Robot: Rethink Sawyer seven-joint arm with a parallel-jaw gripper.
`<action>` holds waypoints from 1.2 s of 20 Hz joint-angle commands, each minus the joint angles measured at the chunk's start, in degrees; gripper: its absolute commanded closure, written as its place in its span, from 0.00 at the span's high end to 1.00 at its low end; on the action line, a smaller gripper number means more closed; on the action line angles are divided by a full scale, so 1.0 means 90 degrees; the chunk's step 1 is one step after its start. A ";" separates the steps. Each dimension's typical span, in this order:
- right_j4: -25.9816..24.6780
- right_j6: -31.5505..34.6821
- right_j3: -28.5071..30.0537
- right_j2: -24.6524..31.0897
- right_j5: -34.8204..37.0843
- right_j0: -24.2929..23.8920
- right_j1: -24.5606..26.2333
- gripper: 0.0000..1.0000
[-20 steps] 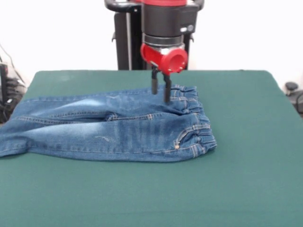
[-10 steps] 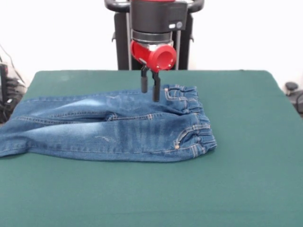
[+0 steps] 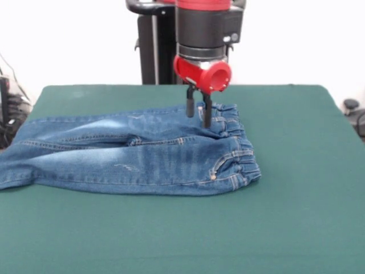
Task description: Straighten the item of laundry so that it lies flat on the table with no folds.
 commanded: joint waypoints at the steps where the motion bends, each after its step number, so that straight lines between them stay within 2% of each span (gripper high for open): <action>1: 0.0246 0.0458 -0.0409 0.0495 -0.0306 0.0414 0.0694 1.00; 9: 0.0414 0.0738 -0.0672 0.0212 -0.0407 0.0879 0.1013 1.00; 18: 0.0512 0.0794 -0.0861 -0.0019 -0.0700 0.1164 0.1390 1.00; 24: 0.0551 0.0835 -0.1431 -0.0587 -0.0749 0.1576 0.2047 1.00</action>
